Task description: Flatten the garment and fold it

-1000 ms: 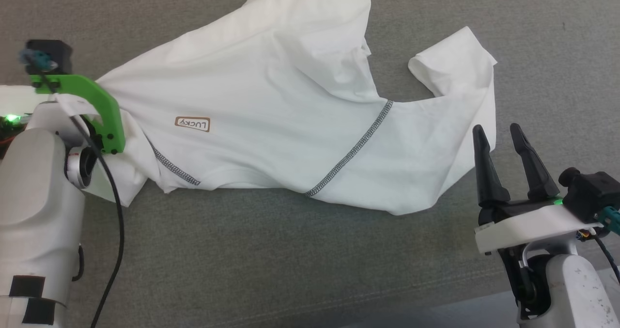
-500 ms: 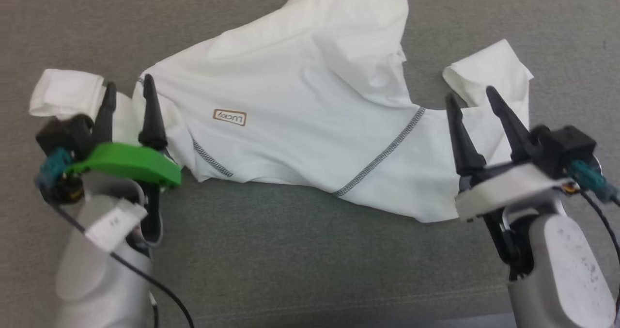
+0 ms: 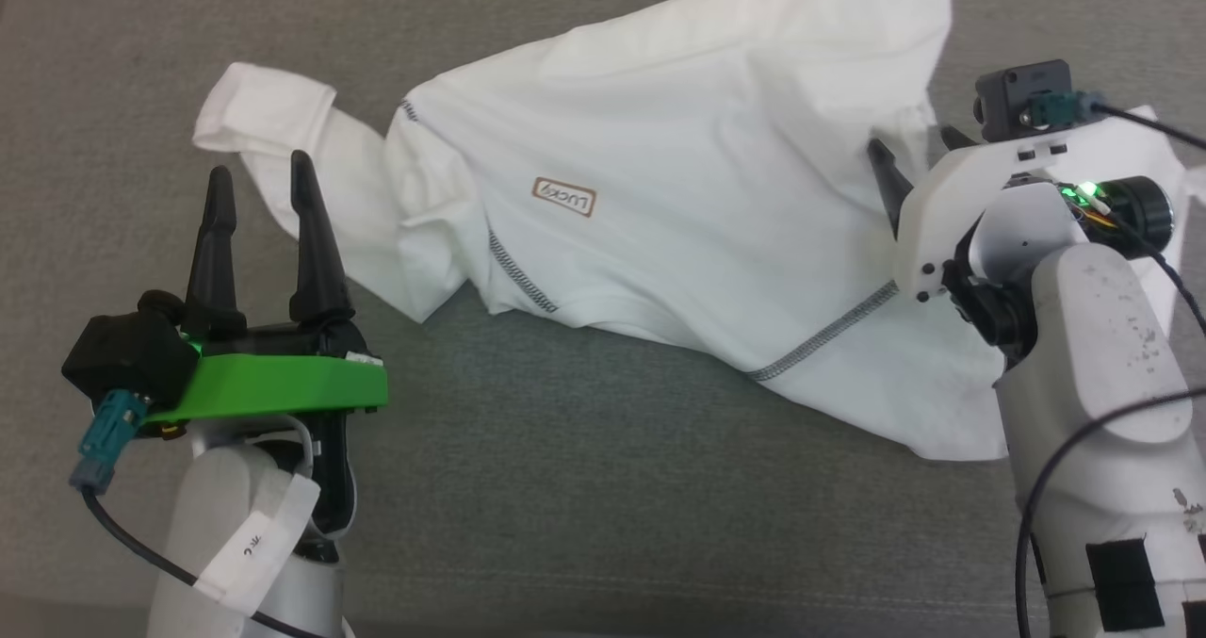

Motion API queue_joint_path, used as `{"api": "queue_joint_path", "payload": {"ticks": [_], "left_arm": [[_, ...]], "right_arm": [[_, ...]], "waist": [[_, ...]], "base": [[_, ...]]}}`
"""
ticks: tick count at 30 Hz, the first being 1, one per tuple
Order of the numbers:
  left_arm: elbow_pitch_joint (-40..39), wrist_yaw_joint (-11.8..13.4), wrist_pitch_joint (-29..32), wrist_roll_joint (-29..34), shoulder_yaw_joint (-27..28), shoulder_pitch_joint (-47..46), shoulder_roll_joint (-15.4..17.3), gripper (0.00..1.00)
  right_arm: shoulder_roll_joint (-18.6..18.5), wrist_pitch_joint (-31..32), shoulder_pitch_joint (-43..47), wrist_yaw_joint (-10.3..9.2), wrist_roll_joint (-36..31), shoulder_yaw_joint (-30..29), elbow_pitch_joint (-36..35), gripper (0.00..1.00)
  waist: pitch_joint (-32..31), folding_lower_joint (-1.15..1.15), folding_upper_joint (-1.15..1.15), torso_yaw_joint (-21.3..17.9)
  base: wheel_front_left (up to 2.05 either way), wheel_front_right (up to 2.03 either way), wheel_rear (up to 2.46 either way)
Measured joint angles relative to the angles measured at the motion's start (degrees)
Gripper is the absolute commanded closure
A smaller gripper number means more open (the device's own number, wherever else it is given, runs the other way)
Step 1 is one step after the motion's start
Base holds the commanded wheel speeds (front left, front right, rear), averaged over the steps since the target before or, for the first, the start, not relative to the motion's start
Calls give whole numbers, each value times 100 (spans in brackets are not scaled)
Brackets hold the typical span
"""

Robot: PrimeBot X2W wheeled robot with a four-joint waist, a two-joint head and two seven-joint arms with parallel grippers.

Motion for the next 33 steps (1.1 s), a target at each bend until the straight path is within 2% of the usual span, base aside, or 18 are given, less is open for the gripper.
{"api": "queue_joint_path", "payload": {"ticks": [1,2,3,4,9,17,23,24,25,28,33], "left_arm": [[-12,-18,0,8,-3,0,-12,0],[-21,-40,0,15,-4,0,-25,0],[-26,-60,0,15,-9,-2,-30,0],[-24,-67,0,15,-3,-2,-34,0],[-3,-71,0,-46,-92,-4,-41,0],[44,-45,0,-126,-365,-62,-49,0],[98,-4,0,-198,-422,-148,-52,0],[108,-1,0,-221,-419,-151,-52,0],[116,0,0,-238,-413,-153,-52,0],[151,3,0,-259,-381,-152,-52,0],[215,7,0,-249,-225,-105,-52,0]], "right_arm": [[-5,215,-77,-1,-93,-67,142,34],[-18,383,-132,-1,-199,-130,234,55],[-37,490,-186,-1,-269,-190,283,95],[-40,531,-227,0,-296,-236,298,100],[-238,595,-569,0,-569,-609,268,100],[-828,177,-1508,0,-1445,-1303,261,100],[-907,-161,-1930,0,-1703,-1486,660,100],[-886,-237,-1937,0,-1719,-1492,724,33],[-865,-297,-1937,0,-1719,-1517,770,0],[-776,-632,-1921,0,-1692,-1538,820,0],[-545,-1200,-1507,0,-1281,-1507,628,0]], "waist": [[31,0,0,66],[62,0,0,131],[94,0,0,195],[119,0,0,243],[249,0,0,492],[450,0,0,794],[595,0,0,1002],[615,0,0,1025],[627,0,0,1037],[614,0,0,1030],[469,0,0,920]], "base": [[0,0,0],[0,0,0],[0,0,0],[0,0,0],[0,0,0],[0,0,0],[0,0,0],[0,0,0],[0,0,0],[0,0,0],[0,0,0]]}}
